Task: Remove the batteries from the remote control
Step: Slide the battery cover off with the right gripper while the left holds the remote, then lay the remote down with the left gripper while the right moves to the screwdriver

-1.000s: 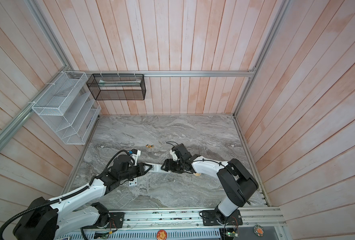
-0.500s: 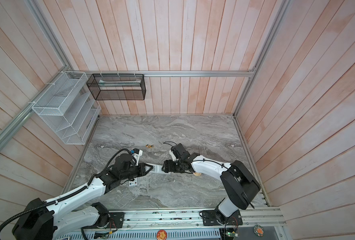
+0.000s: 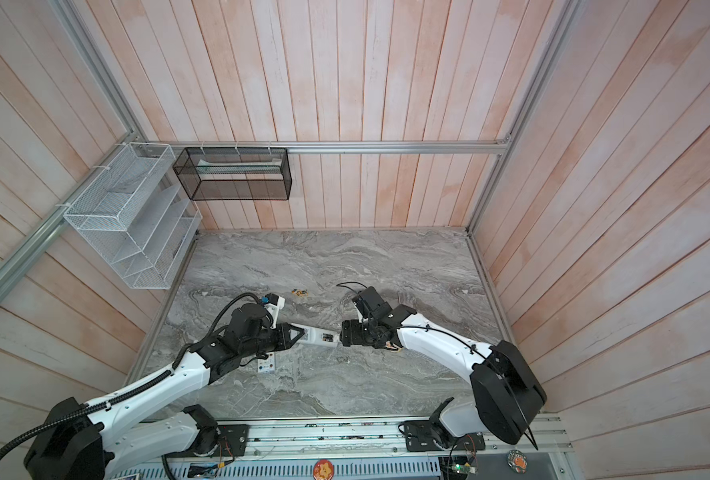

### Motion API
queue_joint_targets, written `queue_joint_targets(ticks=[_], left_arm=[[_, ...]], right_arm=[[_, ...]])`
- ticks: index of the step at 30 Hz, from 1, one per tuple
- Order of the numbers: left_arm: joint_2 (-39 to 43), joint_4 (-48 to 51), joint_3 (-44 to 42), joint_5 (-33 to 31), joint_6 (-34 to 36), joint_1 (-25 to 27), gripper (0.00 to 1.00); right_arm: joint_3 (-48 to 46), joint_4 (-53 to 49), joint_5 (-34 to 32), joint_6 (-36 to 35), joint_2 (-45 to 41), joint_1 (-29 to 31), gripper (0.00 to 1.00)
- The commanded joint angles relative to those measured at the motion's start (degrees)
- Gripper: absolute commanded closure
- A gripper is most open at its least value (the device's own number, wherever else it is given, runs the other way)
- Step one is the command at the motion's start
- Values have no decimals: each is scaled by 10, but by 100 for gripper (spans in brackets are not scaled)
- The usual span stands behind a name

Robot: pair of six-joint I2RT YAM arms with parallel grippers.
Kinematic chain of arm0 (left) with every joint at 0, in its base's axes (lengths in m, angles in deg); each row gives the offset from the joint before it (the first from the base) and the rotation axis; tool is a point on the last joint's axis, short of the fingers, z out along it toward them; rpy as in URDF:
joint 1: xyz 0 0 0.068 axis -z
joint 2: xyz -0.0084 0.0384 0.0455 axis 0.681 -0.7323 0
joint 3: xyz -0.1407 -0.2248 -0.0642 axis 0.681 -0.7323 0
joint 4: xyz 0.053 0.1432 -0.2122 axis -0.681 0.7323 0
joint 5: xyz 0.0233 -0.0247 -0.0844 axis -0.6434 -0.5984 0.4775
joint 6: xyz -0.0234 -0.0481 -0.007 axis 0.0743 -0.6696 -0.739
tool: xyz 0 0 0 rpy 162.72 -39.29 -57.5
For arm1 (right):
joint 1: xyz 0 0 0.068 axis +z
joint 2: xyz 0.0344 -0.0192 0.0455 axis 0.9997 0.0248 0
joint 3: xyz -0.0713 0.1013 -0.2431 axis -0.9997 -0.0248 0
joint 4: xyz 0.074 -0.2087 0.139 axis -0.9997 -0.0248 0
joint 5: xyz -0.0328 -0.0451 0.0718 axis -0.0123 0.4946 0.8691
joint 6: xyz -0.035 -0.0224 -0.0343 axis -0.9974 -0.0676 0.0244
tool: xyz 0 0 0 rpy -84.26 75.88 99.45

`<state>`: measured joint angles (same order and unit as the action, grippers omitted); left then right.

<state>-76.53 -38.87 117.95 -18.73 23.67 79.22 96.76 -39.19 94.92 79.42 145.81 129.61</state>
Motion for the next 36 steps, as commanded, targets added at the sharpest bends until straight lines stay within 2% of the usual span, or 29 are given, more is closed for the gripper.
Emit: queue_joint_targets(ticks=[1, 3, 6, 8, 14, 16, 19, 26, 33, 36], left_arm=[[-1, 55, 7, -37, 28, -1, 98], [0, 51, 6, -36, 32, -1, 98], [-4, 43, 4, -31, 37, -1, 98], [-10, 41, 5, -26, 38, -1, 98], [-26, -1, -21, 14, 21, -6, 96], [-46, -27, -33, 45, 13, -13, 95], [-83, -30, -29, 58, 20, -17, 92], [-144, -45, -24, 77, 19, -41, 61], [-180, -60, -20, 88, 21, -46, 47], [-179, -59, -19, 89, 23, -51, 38]], right_arm=[[-10, -91, -48, -6, -63, -10, 17], [-9, -64, -20, -4, -104, -10, 16], [-24, 38, 57, -11, -152, -10, 15], [-32, 90, 78, -9, -164, -10, 14], [-26, 128, 64, -92, -139, -10, 12], [-26, 133, 53, -109, -138, -10, 12], [-30, 138, 49, -133, -146, -11, 12], [-53, 129, 5, -151, -190, -15, 10], [-77, 115, 23, -119, -217, -70, 8], [-75, 101, 29, -111, -216, -88, 8]])
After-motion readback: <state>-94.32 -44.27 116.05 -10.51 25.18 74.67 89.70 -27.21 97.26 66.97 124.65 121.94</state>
